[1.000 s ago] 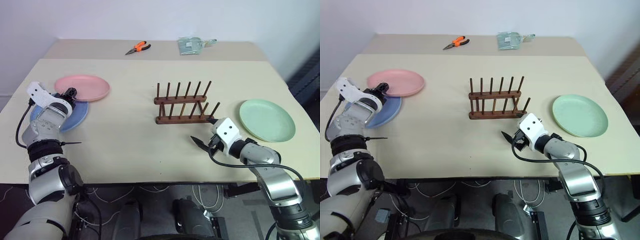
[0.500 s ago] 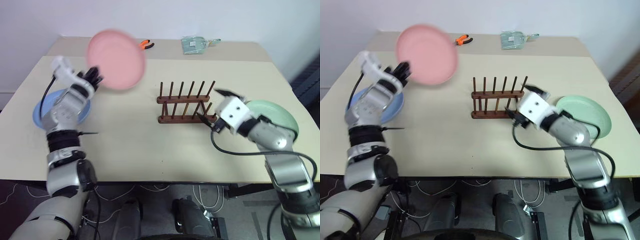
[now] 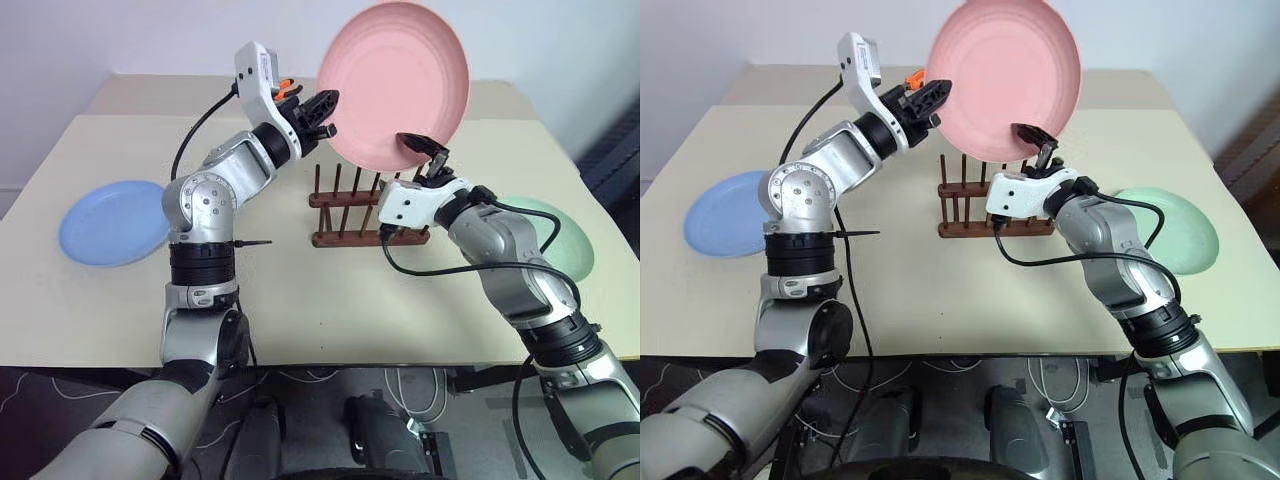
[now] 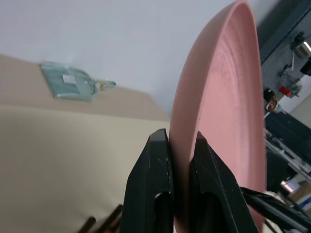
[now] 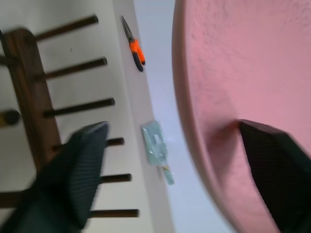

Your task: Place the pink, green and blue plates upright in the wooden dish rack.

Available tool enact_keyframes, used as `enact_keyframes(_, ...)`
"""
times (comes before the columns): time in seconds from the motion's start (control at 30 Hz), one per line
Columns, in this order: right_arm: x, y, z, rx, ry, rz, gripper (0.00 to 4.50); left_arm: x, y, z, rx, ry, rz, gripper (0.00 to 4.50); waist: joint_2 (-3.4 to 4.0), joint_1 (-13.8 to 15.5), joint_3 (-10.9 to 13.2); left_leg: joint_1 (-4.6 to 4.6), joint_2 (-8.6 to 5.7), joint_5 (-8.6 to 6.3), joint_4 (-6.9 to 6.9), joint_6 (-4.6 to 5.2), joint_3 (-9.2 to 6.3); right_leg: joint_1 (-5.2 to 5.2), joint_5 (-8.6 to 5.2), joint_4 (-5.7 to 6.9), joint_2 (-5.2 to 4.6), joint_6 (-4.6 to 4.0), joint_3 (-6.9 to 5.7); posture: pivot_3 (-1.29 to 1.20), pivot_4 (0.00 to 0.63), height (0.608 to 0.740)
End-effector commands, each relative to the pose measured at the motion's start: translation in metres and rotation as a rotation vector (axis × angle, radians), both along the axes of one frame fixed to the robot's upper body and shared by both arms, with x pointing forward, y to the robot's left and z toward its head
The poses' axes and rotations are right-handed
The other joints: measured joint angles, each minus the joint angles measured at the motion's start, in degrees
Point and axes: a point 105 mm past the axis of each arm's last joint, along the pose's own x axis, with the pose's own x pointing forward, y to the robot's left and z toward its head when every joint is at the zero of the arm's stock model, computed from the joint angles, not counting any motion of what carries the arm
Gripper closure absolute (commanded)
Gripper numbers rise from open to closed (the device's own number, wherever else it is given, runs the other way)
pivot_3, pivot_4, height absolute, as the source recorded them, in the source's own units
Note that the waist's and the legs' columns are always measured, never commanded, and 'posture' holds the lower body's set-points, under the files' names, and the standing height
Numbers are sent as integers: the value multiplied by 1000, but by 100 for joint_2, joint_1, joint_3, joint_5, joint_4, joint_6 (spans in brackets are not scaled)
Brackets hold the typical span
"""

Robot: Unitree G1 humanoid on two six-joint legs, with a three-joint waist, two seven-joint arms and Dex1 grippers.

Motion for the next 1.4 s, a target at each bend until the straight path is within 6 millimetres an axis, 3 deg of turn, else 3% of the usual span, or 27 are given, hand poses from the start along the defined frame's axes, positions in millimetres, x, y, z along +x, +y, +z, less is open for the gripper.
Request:
enact_keyframes(0.03,-3,-6,5,-13,-41,-20,2432,-11,-4,14,-29,-38,-28,4500,0,3,0,0,0,0,1,0,0,0,0,0,0,0,0,0,150,732)
enact_keyframes(0.1,-4,-6,7,-21,-61,-23,3354,-11,-3,9,-44,-10,-28,4500,0,5,0,0,0,0,2,0,0,1,0,0,0,0,0,0,150,732)
enact_keyframes(0.13,-5,-6,8,-25,-74,-27,4011,-10,-3,8,-60,3,-28,4111,0,7,0,0,-1,0,2,0,0,1,0,0,0,0,0,0,150,732)
enact_keyframes(0.17,-6,-7,9,-30,-89,-34,4389,-8,-1,8,-94,24,-21,3698,-2,9,1,0,-1,0,2,0,0,1,0,0,0,0,0,0,150,732)
enact_keyframes(0.2,-6,-8,10,-38,-102,-43,4500,-6,1,8,-124,41,-9,3385,1,11,2,0,0,0,2,0,-2,1,0,0,1,0,-1,0,150,732)
enact_keyframes(0.33,-7,-14,15,-14,-122,-69,4500,8,22,23,-165,-8,121,1315,2,13,4,0,-1,1,4,-2,-1,2,0,0,0,-1,0,0,150,732)
enact_keyframes(0.43,-14,-19,26,144,-121,-55,4500,24,57,30,-72,-119,308,1315,2,-13,4,2,-1,1,2,-2,-2,2,0,1,2,-2,0,0,150,732)
enact_keyframes(0.5,-26,-20,36,389,-61,11,4500,28,77,27,193,-298,414,1315,4,-31,4,6,0,1,-5,-3,-1,2,1,1,3,-2,1,0,150,732)
enact_keyframes(0.6,-50,-19,49,834,116,192,4500,22,81,-11,544,-474,306,1315,21,-25,-1,12,3,2,-19,-3,-2,2,1,5,8,-2,1,0,150,732)
enact_keyframes(0.67,-63,-20,51,1084,270,311,4500,9,78,-39,620,-507,150,1315,25,32,1,9,4,2,-15,-4,-1,3,1,6,2,-3,-2,0,150,732)
enact_keyframes(0.73,-71,-21,51,1216,370,380,4500,-5,75,-62,653,-493,2,1315,23,57,2,-1,3,2,-6,-4,-5,10,1,-1,-7,-6,-15,0,150,732)
enact_keyframes(0.9,-75,-27,39,1276,488,370,4500,-38,67,-87,654,-473,-248,1315,22,17,5,-7,2,2,-1,-4,1,8,-9,-6,-19,-32,-14,0,150,732)
enact_keyframes(1.1,-63,-46,27,1310,511,288,4500,-63,56,-97,655,-470,-387,1315,30,-23,3,0,4,1,-2,-2,5,5,-10,-1,-13,-33,-9,0,150,732)
enact_keyframes(1.4,-54,-56,-1,1335,626,221,4500,-75,49,-103,661,-468,-437,1315,30,-9,3,-1,5,1,-1,0,5,4,-10,-1,-8,-31,-4,0,150,732)
